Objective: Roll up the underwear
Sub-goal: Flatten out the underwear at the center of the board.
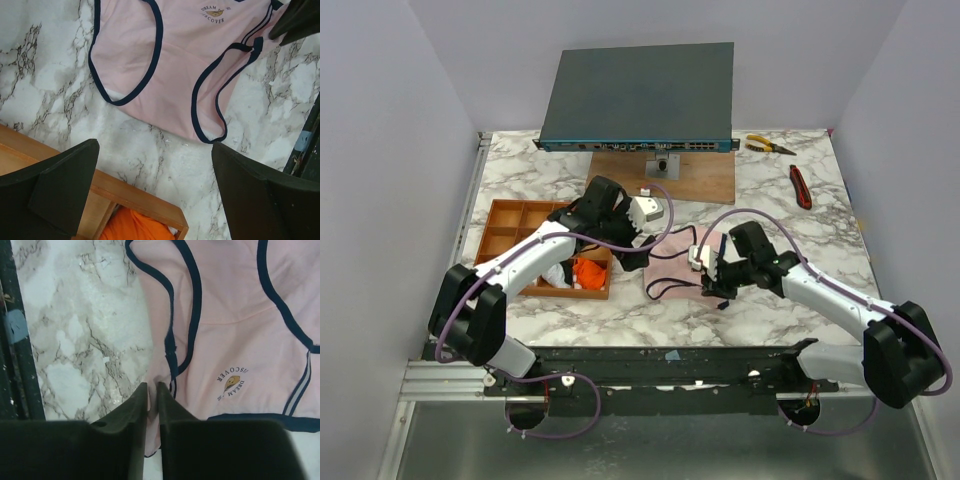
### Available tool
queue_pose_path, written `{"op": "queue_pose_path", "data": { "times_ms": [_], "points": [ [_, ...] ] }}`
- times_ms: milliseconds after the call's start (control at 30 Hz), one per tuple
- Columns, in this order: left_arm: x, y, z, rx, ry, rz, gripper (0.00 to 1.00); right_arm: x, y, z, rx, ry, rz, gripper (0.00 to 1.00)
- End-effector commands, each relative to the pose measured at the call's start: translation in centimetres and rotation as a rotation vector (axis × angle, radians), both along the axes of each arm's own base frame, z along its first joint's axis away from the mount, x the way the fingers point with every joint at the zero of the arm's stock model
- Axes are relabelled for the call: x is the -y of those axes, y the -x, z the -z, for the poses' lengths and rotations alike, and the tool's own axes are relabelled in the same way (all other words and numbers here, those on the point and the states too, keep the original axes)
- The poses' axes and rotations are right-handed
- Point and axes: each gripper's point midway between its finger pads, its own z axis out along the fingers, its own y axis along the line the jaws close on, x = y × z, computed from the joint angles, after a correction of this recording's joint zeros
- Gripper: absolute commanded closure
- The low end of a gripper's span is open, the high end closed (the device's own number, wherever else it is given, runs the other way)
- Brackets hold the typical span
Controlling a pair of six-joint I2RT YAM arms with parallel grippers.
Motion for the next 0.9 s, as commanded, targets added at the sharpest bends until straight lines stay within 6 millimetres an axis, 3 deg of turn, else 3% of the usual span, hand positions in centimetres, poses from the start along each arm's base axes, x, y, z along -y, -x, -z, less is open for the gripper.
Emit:
{"op": "queue_pose_path", "data": {
  "times_ms": [0,67,267,433,467,567,633,867],
  "points": [
    [-0.5,0.7,-0.9,0.007,0.023,0.022,0.01,-0.1,0.4,-0.2,-0.007,0.018,-0.010,0.92],
    [-0.5,0.7,-1.2,0.016,0.024,0.023,0.01,-0.1,1.1,-0.2,-0.018,0.029,-0.032,0.99],
    [-0.8,0.6,-1.6,0.029,-0.005,0.053,0.01,-0.6,5.3,-0.5,-0.109,0.031,-0.164,0.99],
    [-0.8,-0.1,-1.6,0.026,-0.033,0.051,0.01,-1.2,8.9,2.1,-0.172,0.101,-0.264,0.81],
    [-0.9,-0.1,-1.5,0.023,-0.038,0.049,0.01,-1.3,9.3,2.5,-0.187,0.106,-0.271,0.70],
    [-1.1,0.1,-1.0,0.013,-0.052,0.042,0.01,-1.4,8.9,2.2,-0.171,0.117,-0.274,0.46],
    [-1.5,0.3,-0.4,0.011,-0.063,0.033,0.01,-1.4,8.3,1.6,-0.130,0.107,-0.259,0.35],
    [-2.2,0.8,0.3,0.021,-0.067,0.009,0.01,-1.4,3.2,-3.2,0.112,0.073,-0.024,0.33]
  ]
}}
